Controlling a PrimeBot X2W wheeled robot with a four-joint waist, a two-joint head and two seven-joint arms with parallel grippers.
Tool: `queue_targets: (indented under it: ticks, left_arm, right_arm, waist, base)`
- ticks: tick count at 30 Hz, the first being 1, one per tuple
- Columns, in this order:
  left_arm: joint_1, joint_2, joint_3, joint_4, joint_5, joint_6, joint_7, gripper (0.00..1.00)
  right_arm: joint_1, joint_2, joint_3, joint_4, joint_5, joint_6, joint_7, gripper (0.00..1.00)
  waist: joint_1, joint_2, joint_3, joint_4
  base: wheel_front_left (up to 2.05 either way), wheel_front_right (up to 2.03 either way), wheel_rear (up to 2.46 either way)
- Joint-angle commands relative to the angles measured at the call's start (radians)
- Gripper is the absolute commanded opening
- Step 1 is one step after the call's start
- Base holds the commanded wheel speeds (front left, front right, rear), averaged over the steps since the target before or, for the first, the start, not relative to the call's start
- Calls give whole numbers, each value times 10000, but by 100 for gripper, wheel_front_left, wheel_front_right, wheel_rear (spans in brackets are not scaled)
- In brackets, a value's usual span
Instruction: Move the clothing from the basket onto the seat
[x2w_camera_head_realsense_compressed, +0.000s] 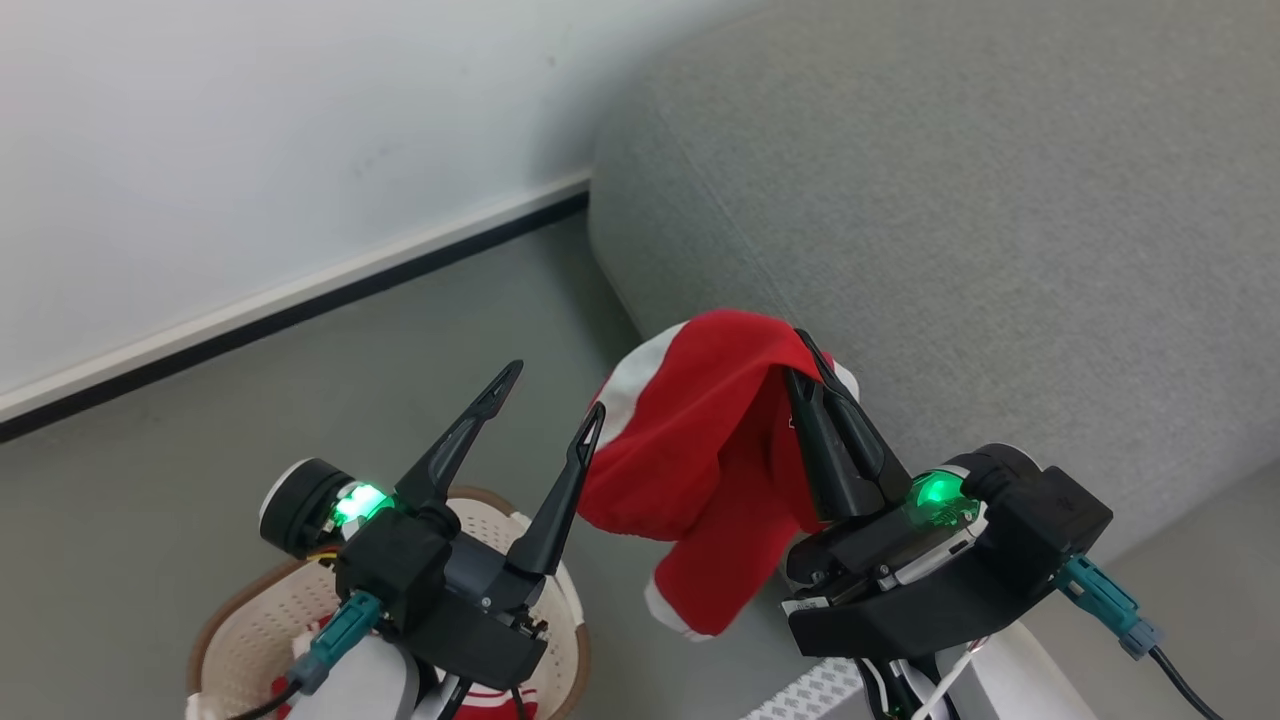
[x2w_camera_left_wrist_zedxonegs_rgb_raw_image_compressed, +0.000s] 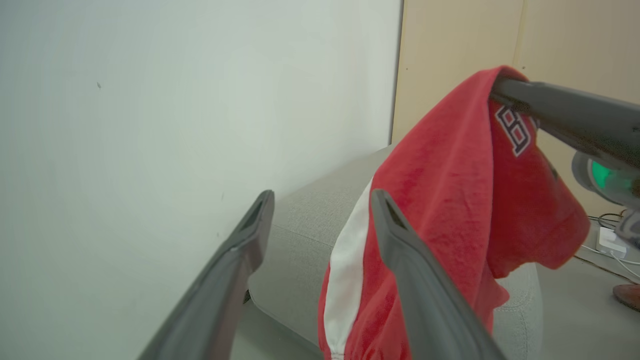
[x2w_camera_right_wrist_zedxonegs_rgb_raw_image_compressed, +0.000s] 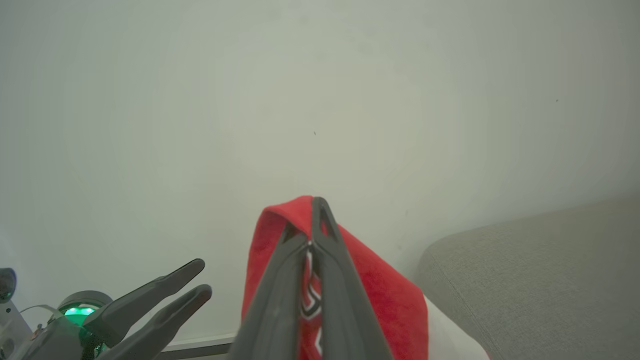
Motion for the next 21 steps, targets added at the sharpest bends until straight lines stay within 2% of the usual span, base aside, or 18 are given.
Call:
queue_targets:
  ticks: [1, 6, 21]
  left_arm:
    - [-158, 104, -19, 47, 98, -59, 49, 100]
    - [-345, 235, -112, 85, 127, -53, 145, 100]
    - [-980, 366, -573, 307, 145, -180, 424, 100]
  right_arm:
    - [-118, 104, -24, -85, -63, 8, -22, 0]
    - [-106, 248, -115, -182, -58, 8, -22, 0]
    - [-188, 400, -884, -739, -383, 8, -22, 0]
  waist:
    - [-1, -1, 591, -685]
    - [-1, -1, 800, -1102]
    - [-1, -1, 1528, -1223]
  base:
    - [0, 0, 0]
    - [0, 0, 0]
    - [0, 0, 0]
